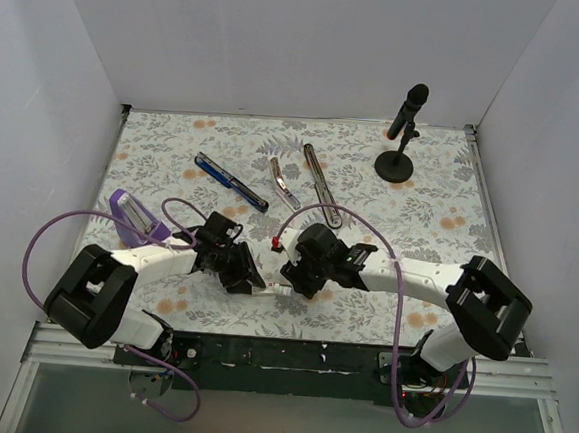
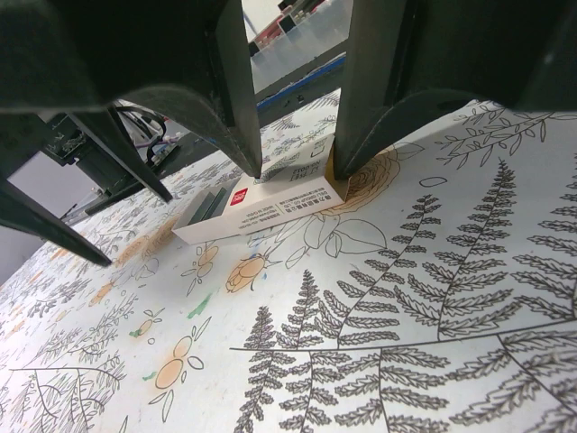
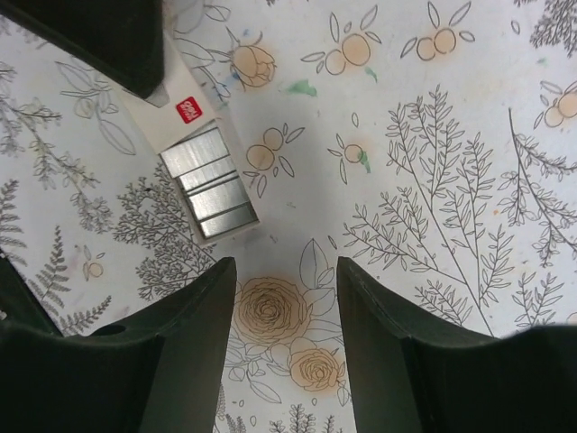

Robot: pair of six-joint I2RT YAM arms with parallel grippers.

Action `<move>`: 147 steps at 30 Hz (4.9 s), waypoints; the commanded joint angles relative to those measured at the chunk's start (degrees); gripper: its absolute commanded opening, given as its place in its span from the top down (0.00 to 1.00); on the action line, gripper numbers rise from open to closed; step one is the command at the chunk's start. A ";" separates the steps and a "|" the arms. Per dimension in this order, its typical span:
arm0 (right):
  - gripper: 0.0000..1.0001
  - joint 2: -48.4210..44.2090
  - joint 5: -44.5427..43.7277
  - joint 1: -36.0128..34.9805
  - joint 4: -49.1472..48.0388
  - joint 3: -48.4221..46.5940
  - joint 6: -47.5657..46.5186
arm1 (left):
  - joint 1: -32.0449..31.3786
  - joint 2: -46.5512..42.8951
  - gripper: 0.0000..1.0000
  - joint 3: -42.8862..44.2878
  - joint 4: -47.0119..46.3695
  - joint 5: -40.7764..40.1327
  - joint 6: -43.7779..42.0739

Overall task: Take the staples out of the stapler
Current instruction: Close the staple box at the center of the board.

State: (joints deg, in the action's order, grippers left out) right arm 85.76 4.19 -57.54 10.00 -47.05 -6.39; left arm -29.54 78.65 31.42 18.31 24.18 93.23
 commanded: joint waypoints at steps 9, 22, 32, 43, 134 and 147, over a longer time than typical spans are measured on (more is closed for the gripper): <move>0.44 5.73 -4.01 0.50 -7.36 0.47 7.71 | -0.08 1.94 0.63 -0.39 -1.51 -2.30 -2.18; 0.45 8.02 -1.81 0.41 -9.47 -1.12 7.54 | -0.08 2.56 0.66 -0.83 -3.54 -1.16 -2.26; 0.45 6.53 -0.58 2.96 -12.64 0.91 2.88 | -0.08 5.19 0.66 -0.83 -4.42 -0.99 -4.11; 0.46 7.49 4.60 2.78 -16.68 2.57 7.01 | -0.17 4.23 0.66 -0.66 -7.22 -0.37 -1.65; 0.02 28.94 -31.70 -14.62 27.71 -39.00 56.31 | 15.83 -36.11 0.02 12.09 21.25 -38.77 -12.20; 0.02 29.91 -30.73 -14.79 27.18 -38.91 56.32 | 15.83 -35.85 0.02 11.82 20.89 -38.95 -12.28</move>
State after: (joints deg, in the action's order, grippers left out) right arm 114.80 -26.61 -72.03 37.21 -84.18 48.40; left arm -13.98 43.31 43.66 39.97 -14.15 81.80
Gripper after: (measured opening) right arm 0.982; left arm 0.981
